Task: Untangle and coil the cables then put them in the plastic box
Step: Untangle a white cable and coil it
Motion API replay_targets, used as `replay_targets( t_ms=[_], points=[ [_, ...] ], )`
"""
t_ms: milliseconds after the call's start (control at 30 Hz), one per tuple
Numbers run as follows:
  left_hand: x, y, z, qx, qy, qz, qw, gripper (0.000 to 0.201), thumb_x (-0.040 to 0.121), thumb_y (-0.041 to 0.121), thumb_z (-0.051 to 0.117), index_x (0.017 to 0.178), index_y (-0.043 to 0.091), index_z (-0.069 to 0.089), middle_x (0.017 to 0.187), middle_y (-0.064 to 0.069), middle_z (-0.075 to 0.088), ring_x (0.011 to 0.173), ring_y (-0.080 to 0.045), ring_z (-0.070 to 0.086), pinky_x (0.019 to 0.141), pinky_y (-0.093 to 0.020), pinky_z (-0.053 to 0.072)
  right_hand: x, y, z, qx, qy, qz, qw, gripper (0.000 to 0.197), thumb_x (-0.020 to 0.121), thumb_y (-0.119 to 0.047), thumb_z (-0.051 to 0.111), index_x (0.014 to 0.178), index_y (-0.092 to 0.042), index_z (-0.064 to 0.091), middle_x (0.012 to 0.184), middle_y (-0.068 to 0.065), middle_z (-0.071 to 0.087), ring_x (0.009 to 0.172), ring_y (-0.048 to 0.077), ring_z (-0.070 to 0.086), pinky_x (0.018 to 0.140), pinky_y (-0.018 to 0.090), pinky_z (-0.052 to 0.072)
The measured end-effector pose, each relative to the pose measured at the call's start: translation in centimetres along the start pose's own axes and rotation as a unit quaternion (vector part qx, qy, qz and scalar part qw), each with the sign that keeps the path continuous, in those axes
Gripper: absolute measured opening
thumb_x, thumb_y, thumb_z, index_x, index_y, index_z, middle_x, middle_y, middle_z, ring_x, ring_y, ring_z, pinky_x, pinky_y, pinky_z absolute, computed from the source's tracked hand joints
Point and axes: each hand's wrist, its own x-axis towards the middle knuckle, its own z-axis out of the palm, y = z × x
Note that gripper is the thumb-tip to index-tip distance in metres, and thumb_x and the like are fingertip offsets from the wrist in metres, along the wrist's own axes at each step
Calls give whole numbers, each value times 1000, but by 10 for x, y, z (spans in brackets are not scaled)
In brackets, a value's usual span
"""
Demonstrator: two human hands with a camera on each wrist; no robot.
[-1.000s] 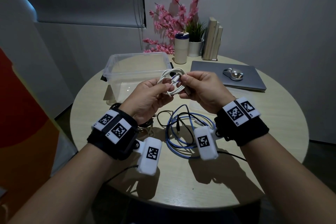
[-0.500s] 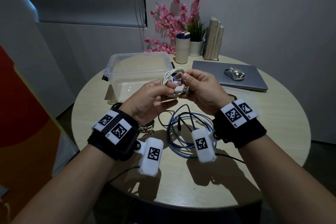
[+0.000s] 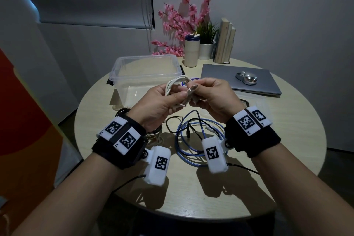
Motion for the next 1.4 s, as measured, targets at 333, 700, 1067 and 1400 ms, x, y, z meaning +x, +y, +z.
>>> replay_targets(
  t_ms=[333, 700, 1067, 1400],
  points=[
    [3, -6, -2, 16, 54, 15, 998, 18, 85, 4, 64, 78, 14, 49, 71, 1, 66, 63, -9, 65, 59, -22, 54, 1, 2, -2, 6, -30, 0, 1000, 11, 91, 1, 54, 96, 1, 64, 82, 13, 65, 63, 16, 65, 57, 23, 56],
    [3, -7, 4, 174, 113, 93, 974, 37, 69, 9, 81, 94, 13, 55, 59, 0, 56, 44, -14, 53, 42, -22, 43, -3, -4, 1, 0, -99, 28, 995, 37, 65, 3, 51, 100, 6, 63, 94, 22, 65, 80, 27, 64, 70, 32, 57],
    [6, -7, -3, 196, 84, 135, 968, 12, 94, 17, 56, 82, 16, 58, 58, 7, 60, 47, -6, 53, 44, -15, 40, -2, -4, -7, -27, -112, -28, 993, 18, 83, 13, 57, 86, -5, 60, 81, 13, 66, 76, 21, 67, 69, 27, 53],
    [13, -14, 5, 227, 140, 132, 955, 26, 99, 30, 47, 75, 21, 48, 52, 4, 54, 44, -9, 48, 45, -20, 37, 1, 0, 9, -131, -36, -95, 986, 23, 74, 10, 71, 84, -7, 59, 76, 14, 65, 66, 20, 63, 60, 29, 52]
  ],
)
